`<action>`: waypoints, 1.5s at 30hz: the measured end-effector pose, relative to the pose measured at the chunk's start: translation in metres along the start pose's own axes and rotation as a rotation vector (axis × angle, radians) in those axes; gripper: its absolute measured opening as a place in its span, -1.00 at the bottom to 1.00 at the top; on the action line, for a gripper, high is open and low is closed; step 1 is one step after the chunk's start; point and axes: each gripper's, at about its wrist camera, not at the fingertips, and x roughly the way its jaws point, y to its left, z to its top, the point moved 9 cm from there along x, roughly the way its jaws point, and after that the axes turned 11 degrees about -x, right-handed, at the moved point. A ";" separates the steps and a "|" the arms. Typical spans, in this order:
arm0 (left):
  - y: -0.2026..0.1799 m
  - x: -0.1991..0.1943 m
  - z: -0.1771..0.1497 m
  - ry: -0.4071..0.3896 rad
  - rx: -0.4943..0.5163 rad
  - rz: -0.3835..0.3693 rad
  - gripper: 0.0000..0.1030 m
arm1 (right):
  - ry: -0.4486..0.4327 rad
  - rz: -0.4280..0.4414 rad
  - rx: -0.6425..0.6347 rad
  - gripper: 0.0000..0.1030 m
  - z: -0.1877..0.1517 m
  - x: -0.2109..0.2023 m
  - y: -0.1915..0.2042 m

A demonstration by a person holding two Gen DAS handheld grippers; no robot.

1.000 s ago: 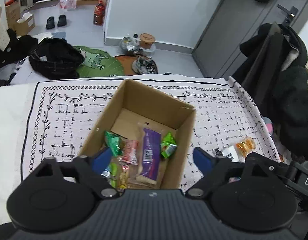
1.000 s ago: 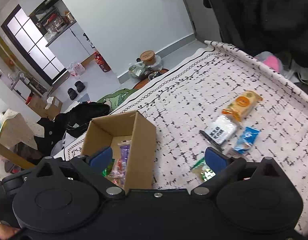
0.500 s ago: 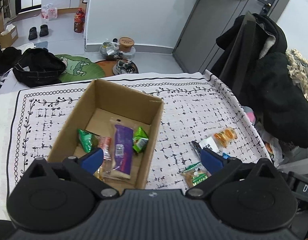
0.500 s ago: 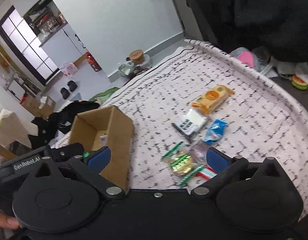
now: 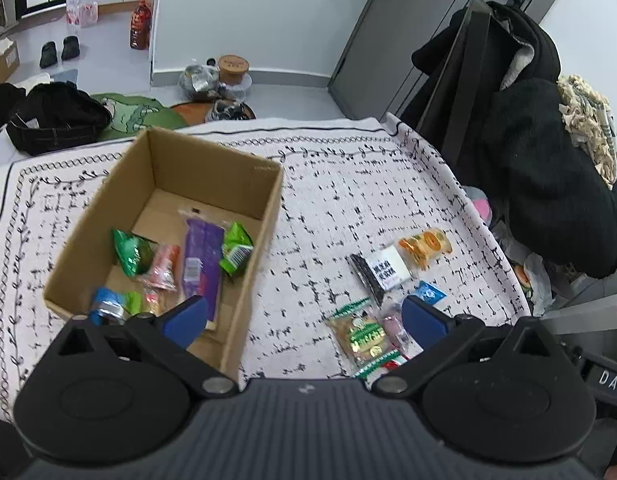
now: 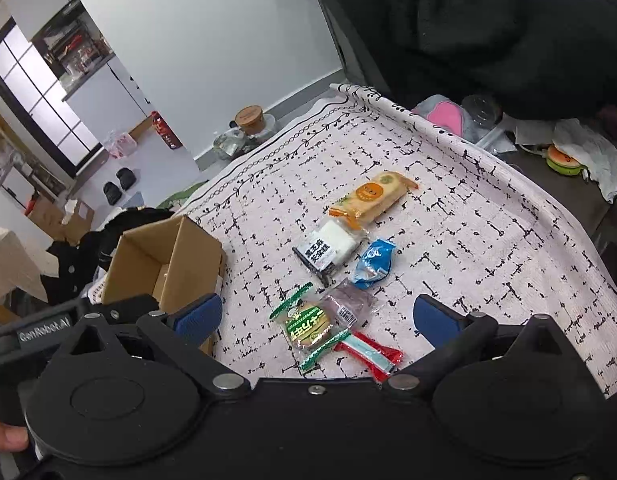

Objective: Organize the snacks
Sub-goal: 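Move both tools back toward the snack pile, then grasp the green-printed cake pack with the left tool while the right tool grasps the red stick snack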

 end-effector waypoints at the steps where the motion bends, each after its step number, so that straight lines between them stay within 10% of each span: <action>1: -0.002 0.001 -0.002 0.004 0.002 -0.002 0.99 | -0.002 0.003 0.009 0.99 0.000 0.000 -0.002; 18: -0.031 0.042 -0.032 0.078 0.033 -0.022 0.64 | 0.150 -0.014 0.051 0.48 -0.028 0.038 -0.022; 45: -0.018 0.101 -0.053 0.172 0.000 0.017 0.05 | 0.386 -0.110 -0.034 0.22 -0.068 0.115 -0.020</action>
